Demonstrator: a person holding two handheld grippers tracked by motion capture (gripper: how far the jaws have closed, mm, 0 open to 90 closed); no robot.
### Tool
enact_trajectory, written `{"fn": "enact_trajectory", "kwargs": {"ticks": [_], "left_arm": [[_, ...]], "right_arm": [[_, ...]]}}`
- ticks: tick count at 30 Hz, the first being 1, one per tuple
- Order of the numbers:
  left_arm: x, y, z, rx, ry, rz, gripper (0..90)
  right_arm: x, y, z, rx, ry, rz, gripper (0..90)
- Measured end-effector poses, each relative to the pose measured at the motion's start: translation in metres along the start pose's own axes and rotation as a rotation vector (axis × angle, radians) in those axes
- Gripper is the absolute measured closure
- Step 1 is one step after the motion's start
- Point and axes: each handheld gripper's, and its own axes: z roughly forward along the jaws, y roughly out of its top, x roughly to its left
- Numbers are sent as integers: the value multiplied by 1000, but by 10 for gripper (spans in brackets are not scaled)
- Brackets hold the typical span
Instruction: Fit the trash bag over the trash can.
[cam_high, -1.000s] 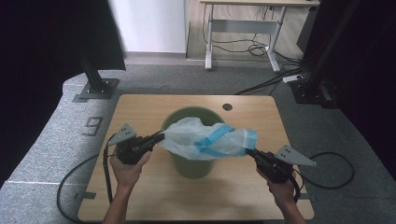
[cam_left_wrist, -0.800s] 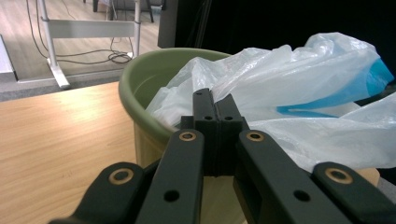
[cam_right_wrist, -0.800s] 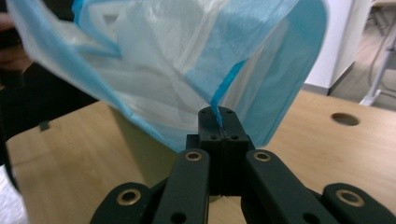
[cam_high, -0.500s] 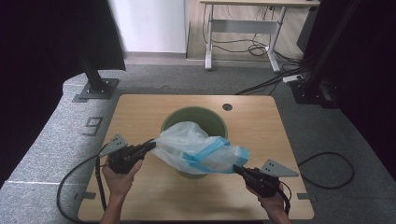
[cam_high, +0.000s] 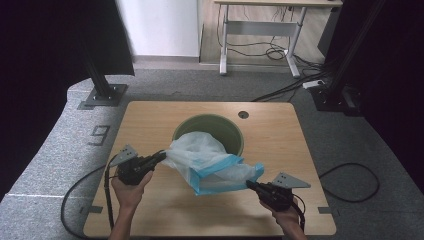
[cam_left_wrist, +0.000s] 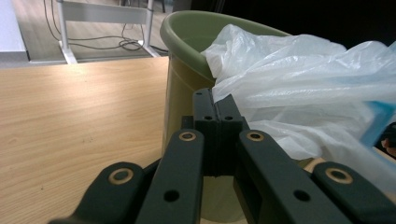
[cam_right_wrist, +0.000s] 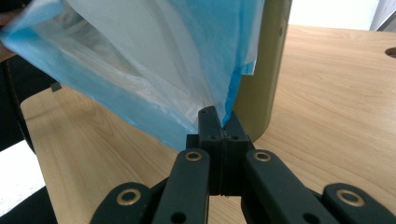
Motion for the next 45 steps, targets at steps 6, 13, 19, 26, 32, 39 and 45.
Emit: {"fn": "enact_trajectory", "kwargs": {"ticks": [6, 13, 19, 26, 32, 39, 45], "left_arm": [[0, 4, 3, 0, 9, 0, 894], [-2, 8, 2, -9, 8, 5, 894], [-2, 8, 3, -6, 7, 6, 894], [1, 9, 3, -12, 25, -17, 895], [1, 10, 4, -10, 29, -21, 895], [0, 13, 5, -5, 28, -20, 894], [-2, 14, 5, -3, 27, -16, 895]], "right_arm": [[-3, 1, 4, 2, -11, -1, 882], [-9, 1, -5, -31, -40, 8, 637], [-14, 0, -27, -80, -68, 36, 521], [-19, 2, -55, -135, -72, 51, 463], [-34, 11, -67, -158, -125, 69, 463], [-52, 39, -53, -151, -143, 23, 464], [-45, 59, -34, -155, -78, -37, 462]]}}
